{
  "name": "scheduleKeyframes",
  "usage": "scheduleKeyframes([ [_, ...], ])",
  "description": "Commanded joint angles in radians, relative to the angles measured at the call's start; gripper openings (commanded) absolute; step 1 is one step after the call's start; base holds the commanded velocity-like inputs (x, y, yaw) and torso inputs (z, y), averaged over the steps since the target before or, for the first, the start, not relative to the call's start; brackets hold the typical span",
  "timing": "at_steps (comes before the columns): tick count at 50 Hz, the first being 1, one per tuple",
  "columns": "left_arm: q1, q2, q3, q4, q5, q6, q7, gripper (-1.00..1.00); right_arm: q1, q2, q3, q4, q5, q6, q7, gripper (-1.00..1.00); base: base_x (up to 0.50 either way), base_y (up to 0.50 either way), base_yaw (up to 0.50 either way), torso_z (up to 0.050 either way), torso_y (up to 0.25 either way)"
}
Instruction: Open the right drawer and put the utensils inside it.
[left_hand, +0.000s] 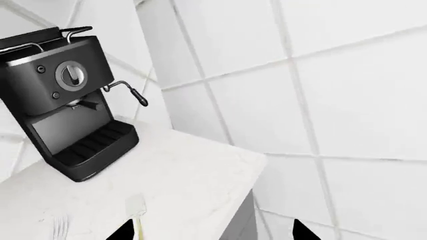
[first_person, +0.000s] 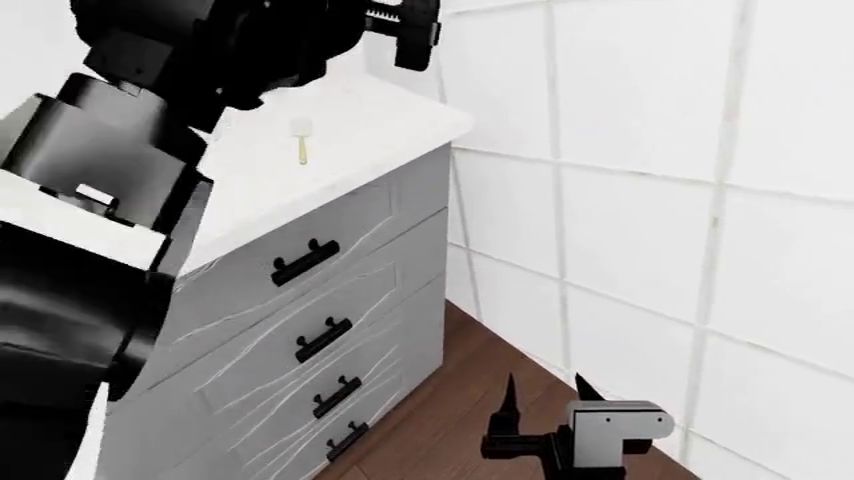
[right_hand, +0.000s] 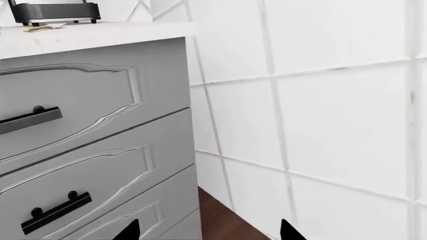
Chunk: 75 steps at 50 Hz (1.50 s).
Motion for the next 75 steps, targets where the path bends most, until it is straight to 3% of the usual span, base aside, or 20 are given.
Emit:
scheduleKeyframes([
  [1, -0.163, 0.047, 0.526, -0.339, -0.326, 0.201, -0.028, 1.0, 0.012, 0.003, -0.009, -0.002, 0.008, 0.012, 0.002, 1.0, 0.0, 0.0, 0.0, 0.0, 0.0],
  [11, -0.172, 0.047, 0.652, -0.339, -0.519, 0.214, -0.082, 1.0, 0.02, 0.002, -0.011, 0.008, 0.03, 0.036, 0.002, 1.0, 0.0, 0.0, 0.0, 0.0, 0.0],
  [23, -0.174, 0.047, 0.724, -0.349, -0.573, 0.235, -0.096, 1.0, 0.021, -0.006, 0.03, -0.009, 0.111, 0.061, 0.013, 1.0, 0.0, 0.0, 0.0, 0.0, 0.0],
  [25, -0.17, 0.047, 0.728, -0.352, -0.572, 0.237, -0.093, 1.0, 0.003, 0.005, 0.105, -0.101, 0.41, 0.202, -0.123, 1.0, 0.0, 0.0, 0.0, 0.0, 0.0],
  [30, -0.168, 0.047, 0.732, -0.357, -0.568, 0.234, -0.087, 1.0, 0.007, 0.043, 0.257, -0.124, 0.997, 0.481, -0.201, 1.0, 0.0, 0.0, 0.0, 0.0, 0.0],
  [37, -0.165, 0.047, 0.731, -0.357, -0.56, 0.233, -0.078, 1.0, 0.008, 0.056, 0.304, -0.016, 1.315, 0.661, -0.263, 1.0, 0.0, 0.0, 0.0, 0.0, 0.0],
  [55, -0.164, 0.047, 0.718, -0.374, -0.538, 0.225, -0.066, 1.0, 0.031, 0.06, 0.249, 0.031, 1.276, 0.676, -0.278, 1.0, 0.0, 0.0, 0.0, 0.0, 0.0],
  [75, -0.153, 0.047, 0.688, -0.371, -0.494, 0.208, -0.041, 1.0, 0.047, 0.059, 0.218, 0.065, 1.24, 0.662, -0.273, 1.0, 0.53, -0.09, 0.0, 0.0, 0.0],
])
